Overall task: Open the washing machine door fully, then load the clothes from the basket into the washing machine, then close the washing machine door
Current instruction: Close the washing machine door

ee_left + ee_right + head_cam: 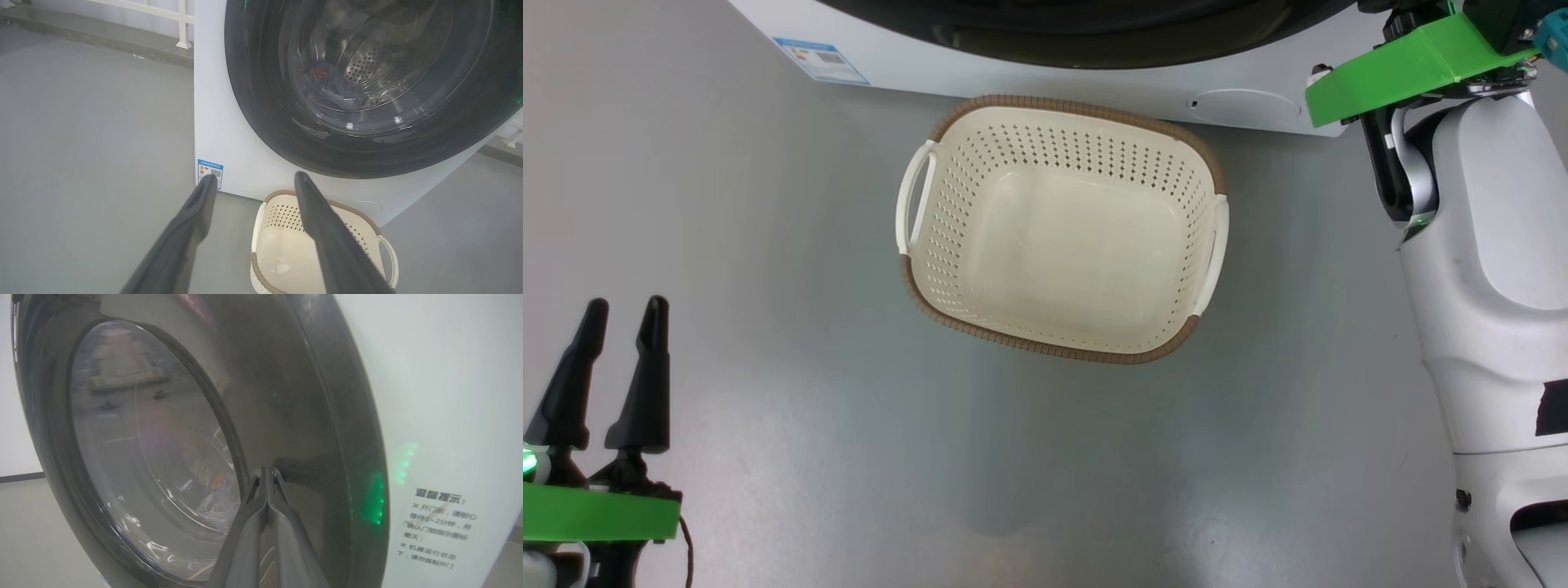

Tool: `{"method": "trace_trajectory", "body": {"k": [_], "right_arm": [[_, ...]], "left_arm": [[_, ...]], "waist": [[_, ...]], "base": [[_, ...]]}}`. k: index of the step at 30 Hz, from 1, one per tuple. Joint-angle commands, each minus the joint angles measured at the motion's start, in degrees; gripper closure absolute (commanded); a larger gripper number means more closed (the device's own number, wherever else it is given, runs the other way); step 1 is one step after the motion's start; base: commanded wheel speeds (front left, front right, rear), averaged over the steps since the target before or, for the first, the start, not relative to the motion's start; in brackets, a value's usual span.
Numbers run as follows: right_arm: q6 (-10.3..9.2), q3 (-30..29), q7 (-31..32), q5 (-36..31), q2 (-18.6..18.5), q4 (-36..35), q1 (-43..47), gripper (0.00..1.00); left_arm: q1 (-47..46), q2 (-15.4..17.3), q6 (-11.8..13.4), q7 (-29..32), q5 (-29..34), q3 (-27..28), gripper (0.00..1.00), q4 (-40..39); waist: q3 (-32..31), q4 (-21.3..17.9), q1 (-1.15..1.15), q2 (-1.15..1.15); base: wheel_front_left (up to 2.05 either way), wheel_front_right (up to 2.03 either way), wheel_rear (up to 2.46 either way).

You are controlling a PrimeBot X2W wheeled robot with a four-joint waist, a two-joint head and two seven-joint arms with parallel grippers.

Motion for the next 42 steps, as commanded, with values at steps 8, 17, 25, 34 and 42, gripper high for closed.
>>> {"method": "trace_trajectory", "body": {"k": [8, 17, 25, 34, 42], "right_arm": [[-0.76, -0.75, -0.20, 0.70, -0.19, -0.53, -1.25, 1.00], [-0.76, 1.09, -0.20, 3.56, -0.19, -0.29, 1.87, 1.00], [-0.76, 5.37, -0.20, 5.61, -0.19, -1.31, 6.51, 0.00], [-0.76, 7.20, -0.20, 7.58, -0.19, -4.85, 12.72, 0.00], [-0.76, 7.45, -0.20, 7.66, -0.37, -9.63, 19.52, 0.00]], "left_arm": [[-1.35, 2.17, -0.20, -0.60, -0.55, 1.92, 0.00, -1.01], [-0.61, 1.94, -0.20, -0.60, 0.06, 1.53, 0.00, -0.70], [0.51, 1.70, -0.20, -0.60, 0.76, 1.18, 0.00, 0.28], [2.61, 0.83, -0.20, -0.60, 2.13, 1.32, 0.00, 0.82], [4.88, -0.26, -0.20, -0.60, 3.06, 2.06, 0.00, 1.49]], "waist": [[-1.28, -0.49, 0.00, 0.00], [-3.86, -1.12, 0.00, 0.00], [-7.63, -2.02, 0.00, 0.00], [-13.24, -3.82, 0.00, 0.00], [-17.90, -5.60, 0.00, 0.00]], "base": [[0.00, 0.00, 0.00], [0.00, 0.00, 0.00], [0.00, 0.00, 0.00], [0.00, 0.00, 0.00], [0.00, 0.00, 0.00]]}}
